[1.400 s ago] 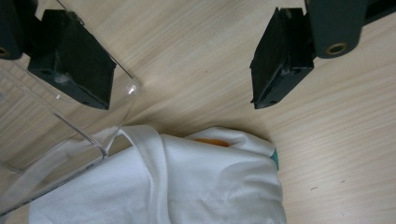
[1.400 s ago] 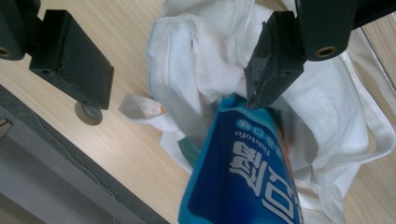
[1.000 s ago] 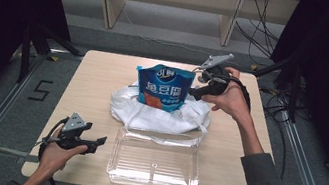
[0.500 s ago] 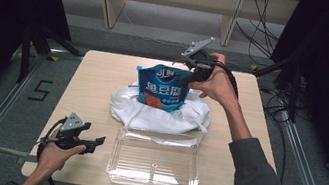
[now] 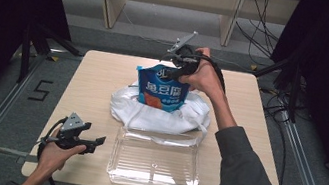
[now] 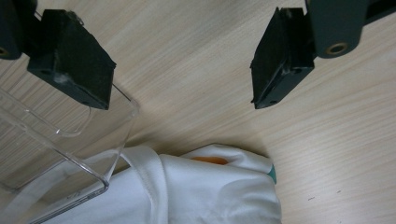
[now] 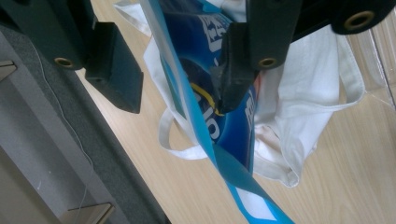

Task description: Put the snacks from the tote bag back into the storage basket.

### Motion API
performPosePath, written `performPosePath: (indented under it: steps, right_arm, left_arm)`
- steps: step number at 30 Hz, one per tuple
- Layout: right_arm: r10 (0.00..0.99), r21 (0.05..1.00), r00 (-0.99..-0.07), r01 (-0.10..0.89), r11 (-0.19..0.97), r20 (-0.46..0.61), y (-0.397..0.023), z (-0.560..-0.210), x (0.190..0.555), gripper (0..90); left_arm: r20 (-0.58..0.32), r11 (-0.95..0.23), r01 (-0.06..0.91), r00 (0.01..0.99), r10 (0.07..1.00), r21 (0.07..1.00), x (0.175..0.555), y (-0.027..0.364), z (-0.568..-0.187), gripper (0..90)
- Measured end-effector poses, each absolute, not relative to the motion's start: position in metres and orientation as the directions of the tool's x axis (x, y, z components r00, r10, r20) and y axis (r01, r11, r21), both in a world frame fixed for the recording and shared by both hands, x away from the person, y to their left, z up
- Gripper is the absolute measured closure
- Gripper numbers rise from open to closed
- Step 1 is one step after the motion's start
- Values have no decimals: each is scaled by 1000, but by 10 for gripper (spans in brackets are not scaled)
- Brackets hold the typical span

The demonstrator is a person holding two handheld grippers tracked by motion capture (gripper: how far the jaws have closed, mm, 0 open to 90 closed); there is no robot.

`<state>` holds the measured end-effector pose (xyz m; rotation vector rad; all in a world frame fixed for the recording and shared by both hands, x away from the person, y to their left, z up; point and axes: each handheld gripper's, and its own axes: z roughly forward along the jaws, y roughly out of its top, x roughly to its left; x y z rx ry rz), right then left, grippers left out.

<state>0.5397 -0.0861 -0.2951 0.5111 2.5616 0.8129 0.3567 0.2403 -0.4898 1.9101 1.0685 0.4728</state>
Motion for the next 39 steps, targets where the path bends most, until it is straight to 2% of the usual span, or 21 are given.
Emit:
performPosePath:
  steps: [10,17,22,25,28,32,39]
  right_arm:
    - [440,592,-860,219,776,-258,-77,-294,547,596]
    - [442,571,-863,240,785,-244,-71,-298,554,679]
    - [445,567,-866,252,784,-230,-70,-301,556,693]
    - [423,564,-872,227,794,-245,-69,-302,557,730]
    - [436,573,-870,241,783,-230,-67,-301,555,769]
    - [387,561,-886,190,805,-255,-68,-301,554,890]
    - [352,536,-887,149,831,-299,-68,-298,548,900]
  left_arm:
    - [-80,-249,492,554,829,834,357,240,-489,208]
    - [-79,-250,490,558,826,835,357,241,-489,209]
    - [-71,-253,477,562,824,842,358,240,-488,214]
    - [-73,-256,485,561,825,837,358,240,-489,213]
    - [-74,-261,486,568,820,834,358,240,-489,214]
    - [-77,-257,483,568,819,837,358,240,-489,215]
    - [-89,-243,495,556,826,834,358,240,-490,215]
